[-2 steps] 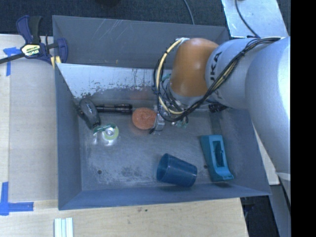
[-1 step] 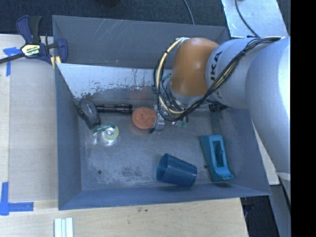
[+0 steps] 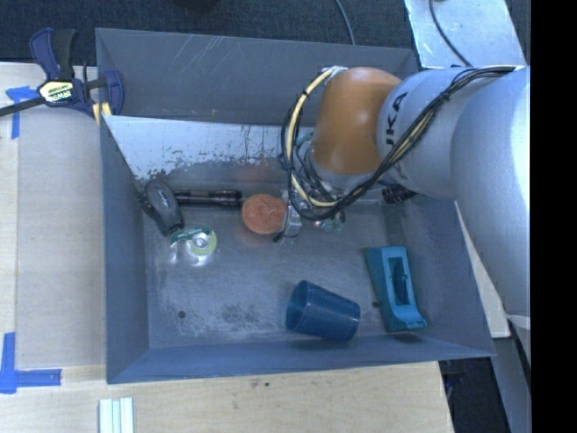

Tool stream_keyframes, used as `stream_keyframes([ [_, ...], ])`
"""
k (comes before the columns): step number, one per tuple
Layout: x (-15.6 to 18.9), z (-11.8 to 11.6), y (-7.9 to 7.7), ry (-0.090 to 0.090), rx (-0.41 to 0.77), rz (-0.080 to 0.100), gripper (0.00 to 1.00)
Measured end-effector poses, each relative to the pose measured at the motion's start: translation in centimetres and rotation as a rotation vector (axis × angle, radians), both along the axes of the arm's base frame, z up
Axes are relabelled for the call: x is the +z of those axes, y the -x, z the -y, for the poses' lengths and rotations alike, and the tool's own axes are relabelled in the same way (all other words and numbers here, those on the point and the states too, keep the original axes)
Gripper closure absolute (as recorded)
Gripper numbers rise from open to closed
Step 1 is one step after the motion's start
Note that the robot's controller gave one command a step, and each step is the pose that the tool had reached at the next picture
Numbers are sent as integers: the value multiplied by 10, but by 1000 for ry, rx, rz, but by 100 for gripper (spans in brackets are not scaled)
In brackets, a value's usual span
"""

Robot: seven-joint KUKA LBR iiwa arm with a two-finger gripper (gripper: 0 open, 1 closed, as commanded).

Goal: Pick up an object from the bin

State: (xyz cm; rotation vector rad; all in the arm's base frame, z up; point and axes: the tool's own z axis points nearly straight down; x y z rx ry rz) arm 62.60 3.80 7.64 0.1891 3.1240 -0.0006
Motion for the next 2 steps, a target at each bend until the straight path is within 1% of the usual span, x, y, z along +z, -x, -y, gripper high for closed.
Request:
stream_keyframes([
  [1, 21, 0, 0, 0, 0, 0, 100],
  [2, 31, 0, -1, 0, 0, 5, 100],
])
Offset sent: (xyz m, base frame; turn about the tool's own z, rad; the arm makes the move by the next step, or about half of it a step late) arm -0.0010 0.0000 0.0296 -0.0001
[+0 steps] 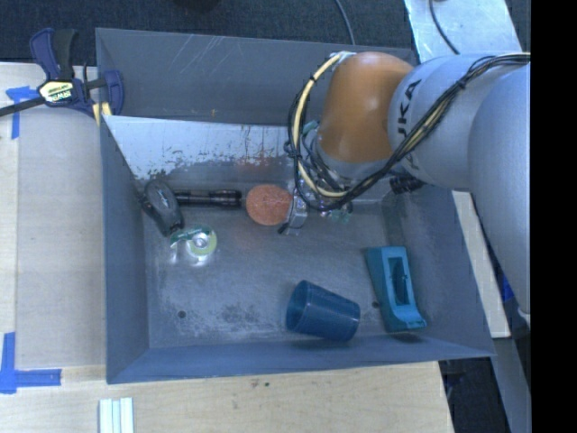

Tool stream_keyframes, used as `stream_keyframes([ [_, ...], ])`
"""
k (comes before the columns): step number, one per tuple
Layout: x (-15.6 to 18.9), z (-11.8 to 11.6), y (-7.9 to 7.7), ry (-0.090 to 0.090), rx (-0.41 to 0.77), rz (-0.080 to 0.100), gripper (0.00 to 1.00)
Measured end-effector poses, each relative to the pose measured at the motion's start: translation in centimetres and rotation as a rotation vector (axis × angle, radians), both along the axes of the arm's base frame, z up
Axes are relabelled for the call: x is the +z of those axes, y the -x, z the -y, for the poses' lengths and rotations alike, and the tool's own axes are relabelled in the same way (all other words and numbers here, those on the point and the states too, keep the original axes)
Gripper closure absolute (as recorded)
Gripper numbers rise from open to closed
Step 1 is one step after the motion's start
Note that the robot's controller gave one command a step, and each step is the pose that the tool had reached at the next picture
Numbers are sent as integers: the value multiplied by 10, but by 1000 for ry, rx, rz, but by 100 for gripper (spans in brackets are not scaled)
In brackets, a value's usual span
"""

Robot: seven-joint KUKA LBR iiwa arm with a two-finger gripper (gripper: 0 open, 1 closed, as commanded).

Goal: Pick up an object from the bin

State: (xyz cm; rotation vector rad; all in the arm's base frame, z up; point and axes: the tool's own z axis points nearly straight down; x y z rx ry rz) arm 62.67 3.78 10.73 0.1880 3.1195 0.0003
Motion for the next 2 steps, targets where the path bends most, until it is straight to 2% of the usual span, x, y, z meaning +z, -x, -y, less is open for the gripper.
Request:
stream_keyframes([
  [1, 14, 0, 1, 0, 0, -4, 100],
  [2, 35, 0, 0, 0, 1, 1, 100],
])
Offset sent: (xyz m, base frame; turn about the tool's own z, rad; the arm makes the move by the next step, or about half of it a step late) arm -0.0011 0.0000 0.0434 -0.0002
